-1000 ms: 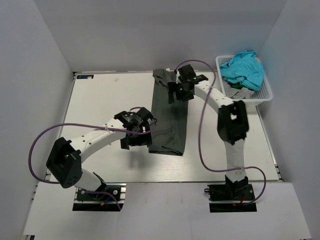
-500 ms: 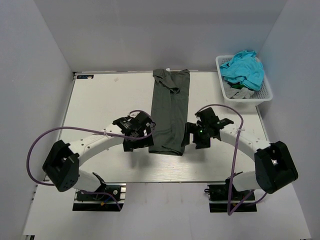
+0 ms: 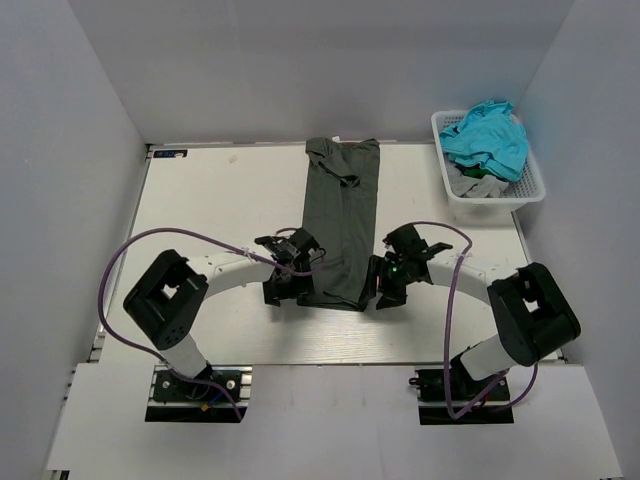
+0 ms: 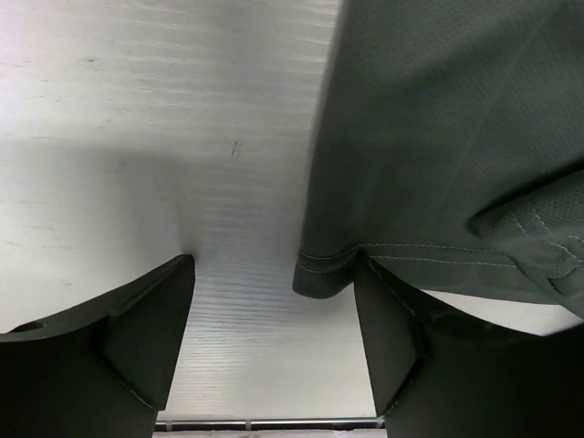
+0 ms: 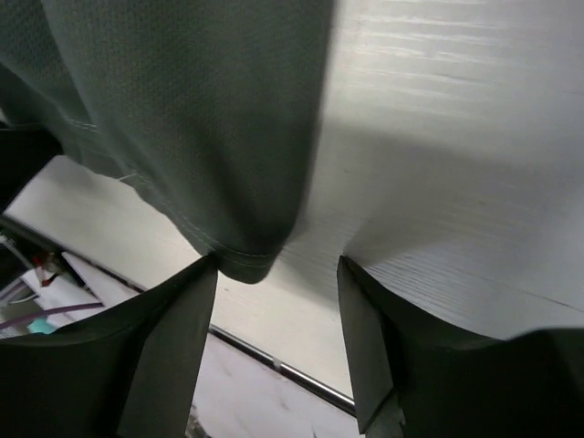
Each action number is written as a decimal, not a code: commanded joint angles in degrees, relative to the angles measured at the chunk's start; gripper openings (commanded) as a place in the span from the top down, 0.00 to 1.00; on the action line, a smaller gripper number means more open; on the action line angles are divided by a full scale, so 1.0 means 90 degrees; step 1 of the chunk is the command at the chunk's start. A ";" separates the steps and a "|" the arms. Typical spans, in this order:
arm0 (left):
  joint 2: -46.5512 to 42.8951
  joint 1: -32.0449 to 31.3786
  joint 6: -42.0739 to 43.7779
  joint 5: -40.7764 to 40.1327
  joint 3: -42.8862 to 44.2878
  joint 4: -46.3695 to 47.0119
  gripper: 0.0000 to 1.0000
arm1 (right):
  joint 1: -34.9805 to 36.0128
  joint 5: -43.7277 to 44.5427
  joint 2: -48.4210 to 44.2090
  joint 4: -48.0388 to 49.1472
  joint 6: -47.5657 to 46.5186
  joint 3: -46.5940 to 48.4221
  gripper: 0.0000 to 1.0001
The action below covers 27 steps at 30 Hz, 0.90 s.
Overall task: Fold and stack the t-shirts
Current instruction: Grab the bottom of the folded rectangular tshirt with both arms
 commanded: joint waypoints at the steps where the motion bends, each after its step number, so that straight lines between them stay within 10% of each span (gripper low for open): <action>1: -0.0048 -0.0079 0.0003 0.0199 -0.0172 0.0501 0.21 | 0.0082 -0.0346 0.0131 0.0515 0.0120 -0.0164 0.39; 8: 0.0117 -0.0079 0.0003 0.0501 -0.0378 0.0941 0.37 | 0.0151 -0.0425 0.0346 0.0731 0.0140 -0.0194 0.70; 11: 0.0284 -0.0079 0.0003 0.0561 -0.0310 0.0884 0.52 | 0.0180 -0.0405 0.0376 0.0556 0.0101 -0.0243 1.00; 15: 0.0206 -0.0079 0.0003 0.0503 -0.0465 0.0883 1.00 | 0.0151 -0.0093 0.0113 0.0107 -0.0094 -0.0380 1.00; 27: -0.0466 -0.0079 -0.0056 0.0794 -0.0983 0.1000 1.00 | 0.0278 0.0103 -0.0464 -0.0656 -0.0582 -0.0498 1.00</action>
